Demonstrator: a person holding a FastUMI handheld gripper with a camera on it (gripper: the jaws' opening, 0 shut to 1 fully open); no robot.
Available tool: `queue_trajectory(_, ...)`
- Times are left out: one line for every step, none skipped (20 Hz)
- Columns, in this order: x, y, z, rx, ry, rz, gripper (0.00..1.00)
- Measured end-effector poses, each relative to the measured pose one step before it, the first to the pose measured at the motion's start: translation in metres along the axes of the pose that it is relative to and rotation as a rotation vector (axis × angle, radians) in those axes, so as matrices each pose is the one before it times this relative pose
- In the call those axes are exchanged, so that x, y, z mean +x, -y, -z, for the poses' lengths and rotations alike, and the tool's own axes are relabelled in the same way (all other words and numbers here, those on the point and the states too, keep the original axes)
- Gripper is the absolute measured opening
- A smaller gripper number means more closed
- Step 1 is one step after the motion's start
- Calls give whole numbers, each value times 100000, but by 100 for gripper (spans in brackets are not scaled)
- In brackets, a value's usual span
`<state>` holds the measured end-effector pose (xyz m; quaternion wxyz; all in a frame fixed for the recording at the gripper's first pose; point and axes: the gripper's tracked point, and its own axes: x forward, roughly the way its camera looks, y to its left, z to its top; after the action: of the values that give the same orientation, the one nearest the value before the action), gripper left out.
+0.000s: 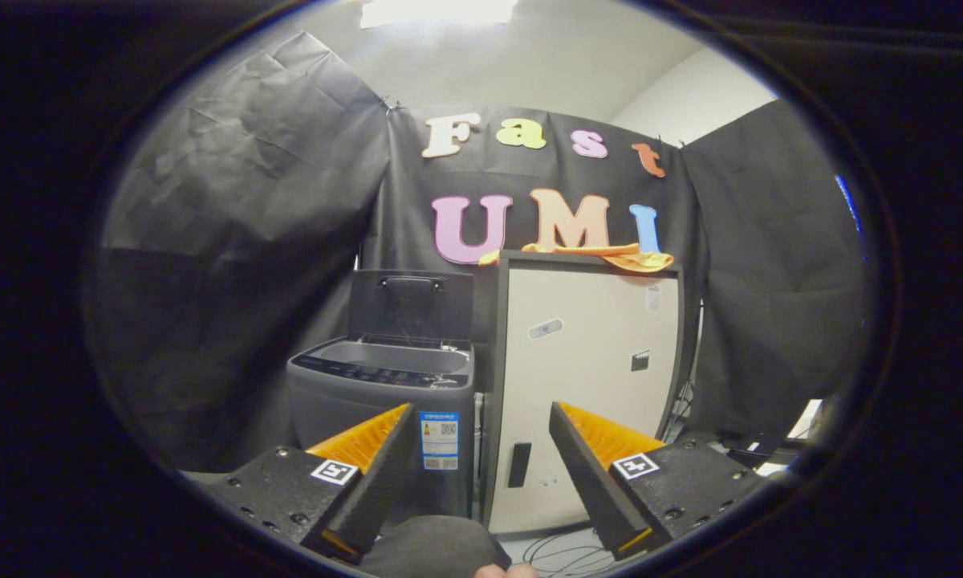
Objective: Put the clothes into the washing machine and then close the washing machine lid.
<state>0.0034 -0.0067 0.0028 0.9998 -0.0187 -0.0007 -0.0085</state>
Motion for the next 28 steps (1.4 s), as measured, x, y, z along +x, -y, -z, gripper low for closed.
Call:
queue_trajectory(-45,-196,75,141,-94,-189,100)
queue_trajectory(59,-23,-55,284,198,-290,100)
queue_trajectory(90,158,-4,44,144,-260,100)
queue_trajectory(39,0,5,-58,-203,-397,100)
queue_trajectory(129,-60,122,-87,-195,-86,100)
queue_trajectory(56,-28,85,545,-675,-211,100)
queue_trajectory(69,73,-15,965,-54,12,100)
queue_trajectory(3,115,-90,1019,-301,-41,100)
queue_trajectory(-83,35,170,633,-171,216,100)
queue_trajectory(11,58,-43,134,26,323,100)
queue_trajectory(-5,-201,46,-208,-206,-252,99)
queue_trajectory(85,45,2,-455,-213,-28,99)
queue_trajectory(11,-28,-59,-194,-80,141,99)
queue_trajectory(16,-43,-26,28,73,-13,99)
queue_trajectory(11,49,-117,-87,269,202,99)
queue_trajectory(-51,-6,49,-472,-149,-13,99)
queue_trajectory(7,9,-19,-973,-74,58,99)
queue_trajectory(79,-40,-55,-1170,163,508,99)
queue_trajectory(4,-168,21,-929,129,164,99)
queue_trajectory(140,3,210,-689,-465,403,99)
queue_trajectory(44,-11,112,-243,-1079,467,99)
queue_trajectory(122,34,-96,321,-316,413,99)
queue_trajectory(8,8,-173,231,-362,145,99)
queue_trajectory(-30,113,-219,29,-68,202,99)
queue_trajectory(-58,61,-375,-96,211,293,99)
queue_trajectory(-20,114,-445,197,129,24,99)
queue_trajectory(110,212,-532,52,19,362,99)
queue_trajectory(581,133,-681,470,-223,339,99)
